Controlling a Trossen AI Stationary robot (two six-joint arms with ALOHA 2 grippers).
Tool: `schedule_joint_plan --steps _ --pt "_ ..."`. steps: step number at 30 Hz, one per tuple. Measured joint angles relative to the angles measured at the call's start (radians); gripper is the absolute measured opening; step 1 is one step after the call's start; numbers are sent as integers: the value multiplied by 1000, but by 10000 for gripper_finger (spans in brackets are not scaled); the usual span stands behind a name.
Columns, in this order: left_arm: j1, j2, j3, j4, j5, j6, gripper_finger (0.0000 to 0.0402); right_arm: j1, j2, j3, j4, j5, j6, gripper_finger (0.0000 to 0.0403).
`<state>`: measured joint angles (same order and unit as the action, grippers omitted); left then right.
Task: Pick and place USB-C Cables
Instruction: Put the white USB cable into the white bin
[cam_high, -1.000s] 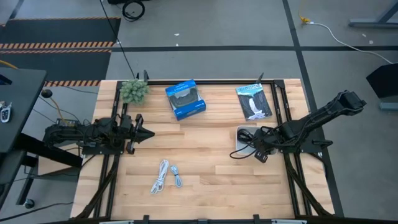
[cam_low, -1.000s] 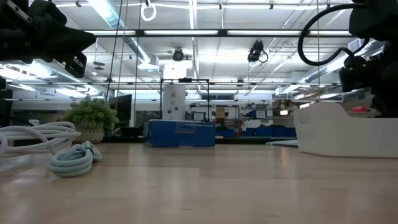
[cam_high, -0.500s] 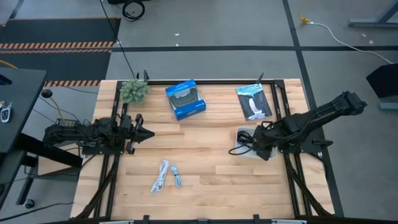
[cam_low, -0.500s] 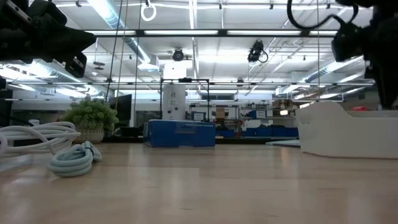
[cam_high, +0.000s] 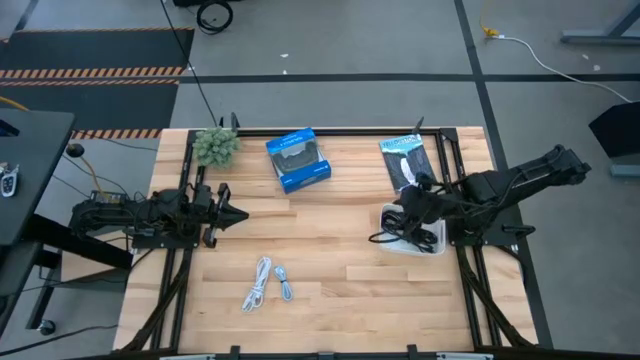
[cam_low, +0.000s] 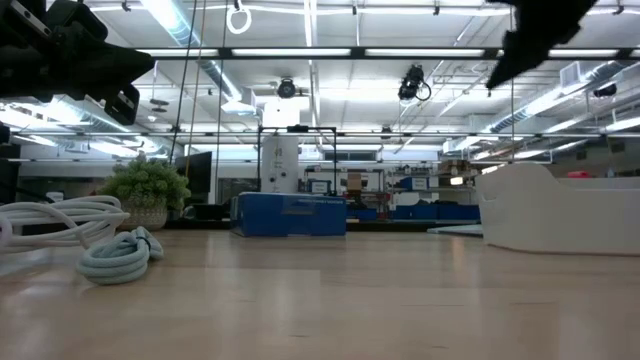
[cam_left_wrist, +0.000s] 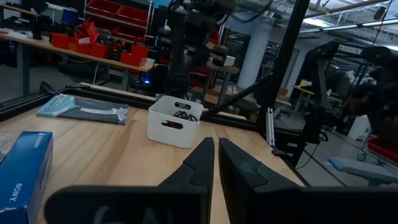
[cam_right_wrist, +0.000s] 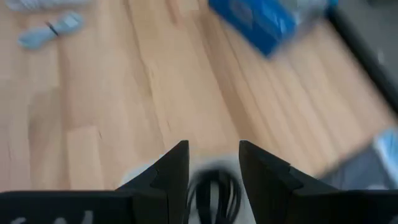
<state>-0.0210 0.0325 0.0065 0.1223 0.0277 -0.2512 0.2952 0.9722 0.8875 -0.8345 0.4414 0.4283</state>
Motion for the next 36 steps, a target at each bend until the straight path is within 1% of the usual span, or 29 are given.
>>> schedule_joint_plan --steps 3,9,12,14,18,20,23,25,27,30,32,34,36 --pt "0 0 0 0 0 0 30 -10 -14 0 121 12 -125 147" --pt "0 0 0 0 0 0 29 -28 -17 0 426 104 -432 146" --pt "0 0 0 0 0 0 30 -47 -15 0 543 106 -506 146" --pt "0 0 0 0 0 0 29 -55 -16 0 572 86 -509 146" --pt "0 0 0 6 0 -20 30 -57 -15 0 548 55 -504 146" --pt "0 0 0 30 0 -85 29 -57 -15 0 533 55 -529 146" --pt "0 0 0 100 0 -207 30 -57 -22 0 537 55 -608 146" --pt "0 0 0 163 0 -283 29 -57 -31 0 563 54 -672 146" --pt "0 0 0 230 0 -320 29 -57 -44 -1 591 46 -723 146" --pt "0 0 0 353 -3 -325 29 -57 -85 -36 686 -8 -799 146" --pt "-1 0 0 421 -10 -325 29 -57 -122 -61 736 -23 -850 146" --pt "-2 3 0 452 -18 -324 29 -57 -170 -81 768 -24 -882 146" --pt "-10 21 0 437 -48 -336 27 -57 -215 -96 798 -24 -899 146"
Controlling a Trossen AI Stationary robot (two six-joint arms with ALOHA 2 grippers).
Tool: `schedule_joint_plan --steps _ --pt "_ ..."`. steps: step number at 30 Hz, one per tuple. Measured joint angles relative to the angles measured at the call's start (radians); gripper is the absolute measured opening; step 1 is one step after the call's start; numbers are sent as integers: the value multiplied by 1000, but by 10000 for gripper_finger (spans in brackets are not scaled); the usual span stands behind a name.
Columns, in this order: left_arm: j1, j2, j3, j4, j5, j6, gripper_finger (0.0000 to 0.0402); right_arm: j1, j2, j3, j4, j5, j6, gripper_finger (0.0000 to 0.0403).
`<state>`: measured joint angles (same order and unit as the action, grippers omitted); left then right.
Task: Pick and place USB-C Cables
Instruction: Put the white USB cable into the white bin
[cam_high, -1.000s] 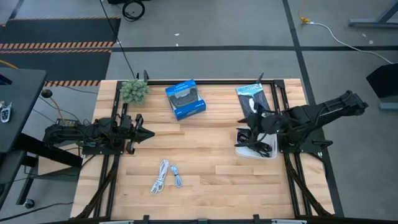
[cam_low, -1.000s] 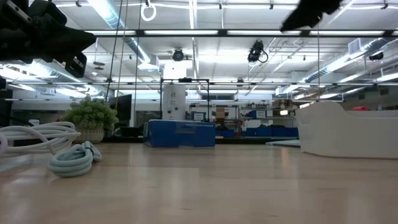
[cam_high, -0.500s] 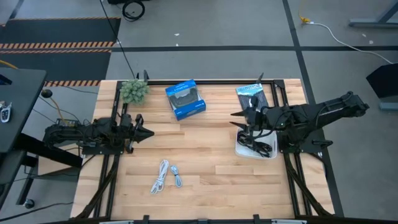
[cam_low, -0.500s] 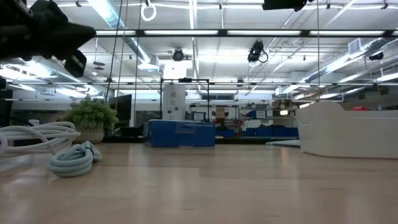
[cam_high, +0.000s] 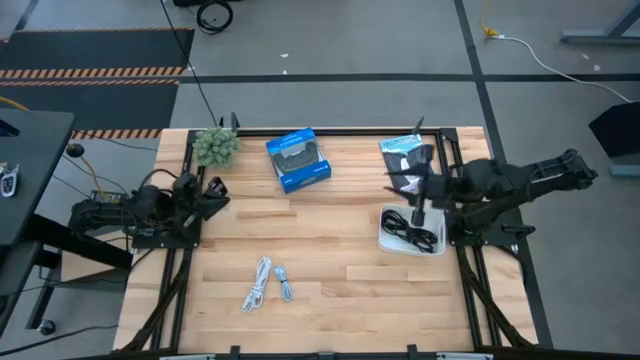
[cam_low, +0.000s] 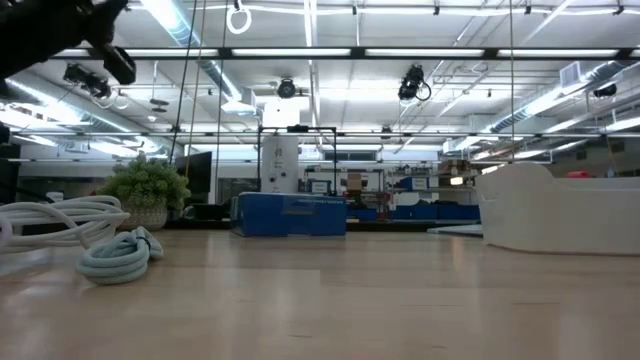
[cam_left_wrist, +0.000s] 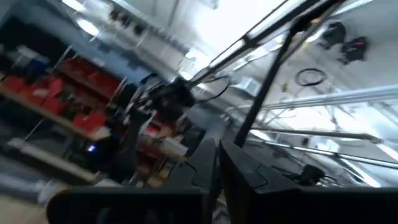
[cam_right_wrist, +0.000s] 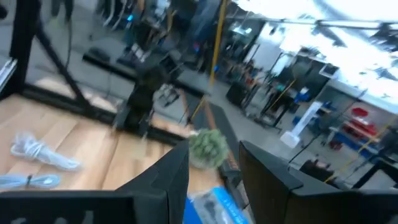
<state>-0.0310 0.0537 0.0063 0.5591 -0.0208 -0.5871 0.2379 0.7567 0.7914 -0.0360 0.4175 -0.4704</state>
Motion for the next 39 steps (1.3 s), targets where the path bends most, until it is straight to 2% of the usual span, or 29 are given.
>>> schedule_joint_plan --steps 3,7,12,14,21,28,33,39 --pt "-20 64 0 -14 -42 -5 25 0 -63 -33 -1 -16 0 146" --pt "-51 167 7 -20 -38 -3 25 0 -137 -71 -2 -19 2 146" --pt "-101 304 73 -39 -24 16 25 1 -185 -78 -7 -19 20 146" --pt "-121 356 117 -88 -24 -38 25 4 -192 -79 -10 -19 31 146" --pt "-226 547 382 -464 -18 -248 25 5 -195 -79 -8 -21 19 146" --pt "-330 757 632 -680 -18 -383 25 5 -195 -79 -3 -21 -19 146" --pt "-369 902 781 -834 -18 -523 25 5 -194 -79 -17 -21 -33 146" --pt "-409 1054 957 -1040 -16 -607 24 5 -194 -79 -22 -26 -58 146"
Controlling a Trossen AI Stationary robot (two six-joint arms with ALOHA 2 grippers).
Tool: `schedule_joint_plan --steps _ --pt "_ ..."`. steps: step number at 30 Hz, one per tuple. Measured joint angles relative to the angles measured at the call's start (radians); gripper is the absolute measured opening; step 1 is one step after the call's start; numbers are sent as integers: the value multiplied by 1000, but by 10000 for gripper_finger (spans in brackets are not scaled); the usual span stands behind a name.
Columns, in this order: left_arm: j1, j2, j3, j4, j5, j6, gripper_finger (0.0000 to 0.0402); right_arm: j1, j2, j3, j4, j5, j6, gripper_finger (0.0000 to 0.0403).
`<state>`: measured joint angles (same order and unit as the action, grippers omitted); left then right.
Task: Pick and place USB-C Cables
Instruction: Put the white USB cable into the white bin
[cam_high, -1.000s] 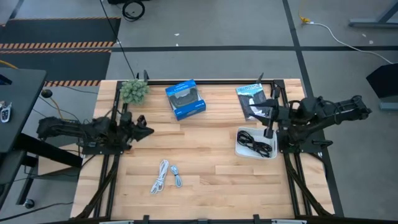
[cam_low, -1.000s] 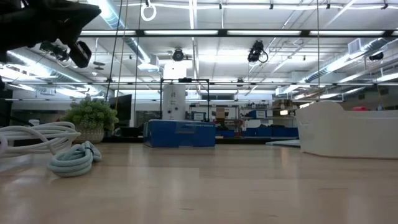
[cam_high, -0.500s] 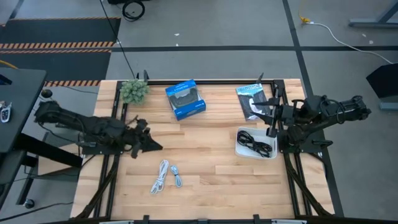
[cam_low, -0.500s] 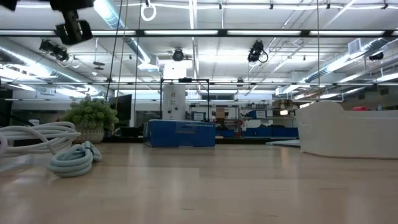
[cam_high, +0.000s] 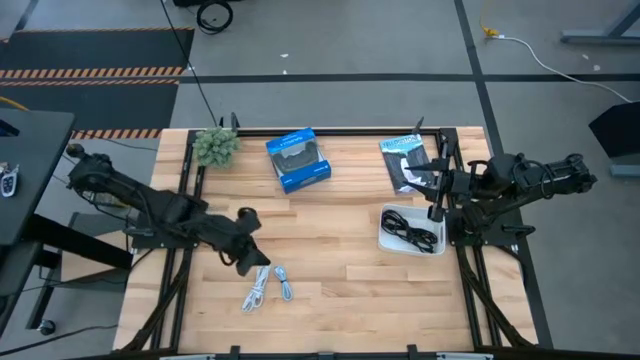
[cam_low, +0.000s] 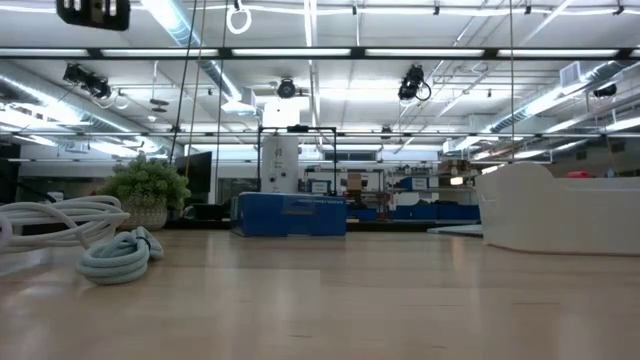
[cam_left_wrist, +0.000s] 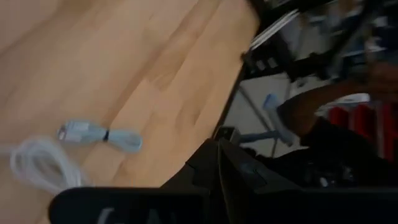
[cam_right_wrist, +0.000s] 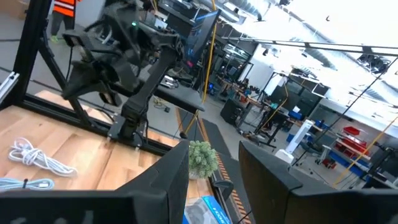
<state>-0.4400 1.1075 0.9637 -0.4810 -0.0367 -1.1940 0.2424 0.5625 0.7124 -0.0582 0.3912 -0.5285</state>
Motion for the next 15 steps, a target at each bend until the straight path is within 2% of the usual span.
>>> schedule_joint_plan --steps 5,9,15 --pt "-29 113 136 -165 15 -91 24 0 0 0 19 -6 -19 146" --pt "-46 208 228 -271 15 -163 17 0 0 0 23 -66 -33 146" --pt "-60 343 309 -399 23 -240 5 -1 0 0 28 -98 -51 146"
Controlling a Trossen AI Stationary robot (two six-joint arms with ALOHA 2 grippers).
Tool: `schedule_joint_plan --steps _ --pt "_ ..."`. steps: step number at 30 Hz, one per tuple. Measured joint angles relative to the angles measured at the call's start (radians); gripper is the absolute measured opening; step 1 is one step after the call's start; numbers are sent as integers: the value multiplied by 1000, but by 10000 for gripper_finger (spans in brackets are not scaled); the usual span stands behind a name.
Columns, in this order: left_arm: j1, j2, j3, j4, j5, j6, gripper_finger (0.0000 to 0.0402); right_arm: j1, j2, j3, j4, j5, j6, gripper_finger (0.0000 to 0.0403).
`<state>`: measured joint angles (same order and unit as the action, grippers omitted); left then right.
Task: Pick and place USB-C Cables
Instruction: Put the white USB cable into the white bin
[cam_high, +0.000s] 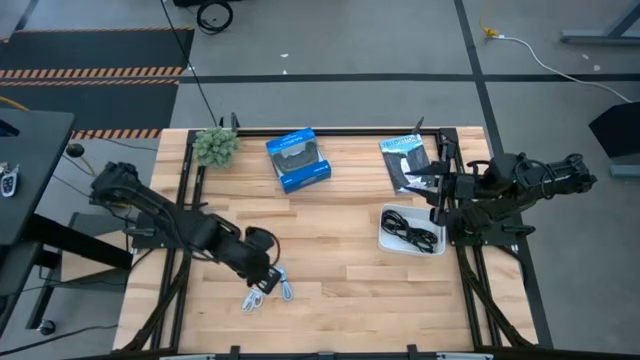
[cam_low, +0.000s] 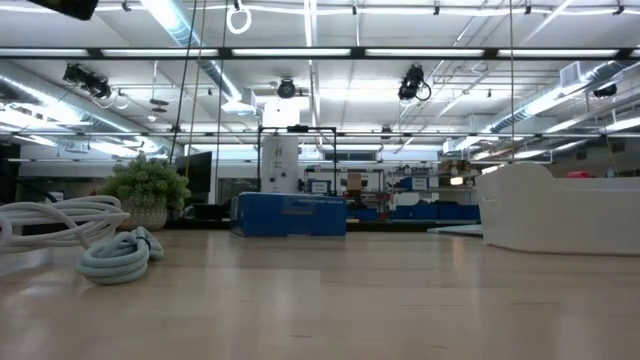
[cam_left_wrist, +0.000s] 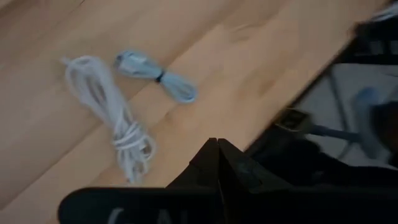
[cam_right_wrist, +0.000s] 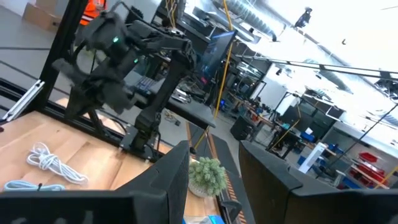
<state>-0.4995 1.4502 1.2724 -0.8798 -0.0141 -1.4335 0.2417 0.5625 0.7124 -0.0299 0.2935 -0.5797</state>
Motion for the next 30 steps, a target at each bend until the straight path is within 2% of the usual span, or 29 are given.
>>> schedule_joint_plan --steps 7,12,20,24,30 --pt "4 129 6 -126 135 -78 20 -2 0 0 0 0 0 146" --pt "4 209 6 -126 227 -74 56 -2 0 0 0 0 0 146" --pt "9 287 6 -128 223 -17 158 -2 2 0 -1 0 4 146" --pt "15 314 6 -137 164 -18 207 -2 2 0 -1 0 11 146" --pt "16 354 1 -139 130 -19 245 -2 2 0 -2 0 11 146"
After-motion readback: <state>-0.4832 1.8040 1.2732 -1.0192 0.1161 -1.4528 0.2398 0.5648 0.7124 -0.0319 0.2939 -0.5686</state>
